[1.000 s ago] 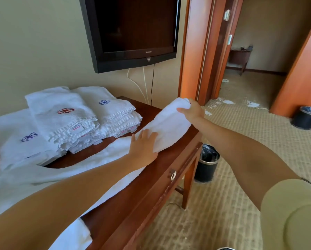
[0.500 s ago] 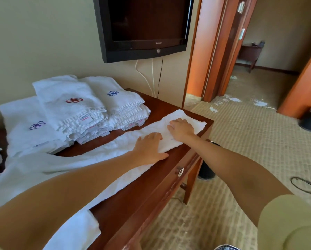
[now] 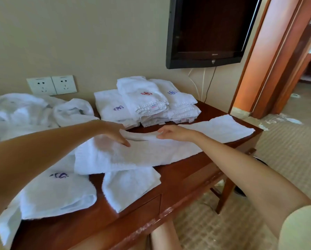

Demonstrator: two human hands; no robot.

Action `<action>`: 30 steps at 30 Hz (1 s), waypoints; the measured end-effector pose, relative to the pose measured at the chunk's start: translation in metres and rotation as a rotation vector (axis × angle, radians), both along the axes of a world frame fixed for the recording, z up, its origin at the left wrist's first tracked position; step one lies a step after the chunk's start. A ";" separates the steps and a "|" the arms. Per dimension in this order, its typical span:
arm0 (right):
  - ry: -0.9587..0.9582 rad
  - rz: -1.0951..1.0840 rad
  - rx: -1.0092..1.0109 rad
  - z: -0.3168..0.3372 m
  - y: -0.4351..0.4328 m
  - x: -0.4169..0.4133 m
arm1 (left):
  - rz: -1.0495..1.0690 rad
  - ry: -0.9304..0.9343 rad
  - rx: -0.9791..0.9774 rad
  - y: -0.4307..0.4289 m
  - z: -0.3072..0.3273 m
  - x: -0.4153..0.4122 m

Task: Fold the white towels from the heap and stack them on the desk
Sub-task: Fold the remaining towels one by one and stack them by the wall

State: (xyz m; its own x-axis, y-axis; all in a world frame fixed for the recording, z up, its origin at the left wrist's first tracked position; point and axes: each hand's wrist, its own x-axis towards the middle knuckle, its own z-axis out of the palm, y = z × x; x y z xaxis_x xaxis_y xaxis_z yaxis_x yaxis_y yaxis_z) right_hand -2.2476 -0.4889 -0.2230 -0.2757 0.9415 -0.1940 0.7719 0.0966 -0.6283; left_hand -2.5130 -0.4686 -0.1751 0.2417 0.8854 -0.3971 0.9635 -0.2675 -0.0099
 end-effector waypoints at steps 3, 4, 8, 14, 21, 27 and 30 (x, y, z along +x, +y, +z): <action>-0.019 0.003 0.012 -0.003 0.004 -0.033 | 0.101 -0.033 0.053 -0.010 0.001 -0.032; -0.028 -0.008 0.020 -0.003 0.005 -0.042 | 0.122 -0.060 0.049 -0.011 0.001 -0.040; 0.000 -0.014 0.008 0.005 0.009 -0.077 | 0.173 -0.189 0.007 0.004 -0.009 -0.064; 0.018 0.005 -0.084 0.012 0.029 -0.126 | 0.295 -0.448 0.024 0.013 -0.006 -0.079; 0.151 -0.073 0.033 0.020 0.052 -0.137 | 0.433 -0.736 0.056 0.020 -0.007 -0.102; 0.328 -0.076 0.127 0.048 0.051 -0.135 | 0.516 -0.911 0.247 0.021 0.005 -0.128; 0.338 -0.108 0.154 0.061 0.047 -0.134 | 0.536 -0.992 0.228 0.017 0.019 -0.136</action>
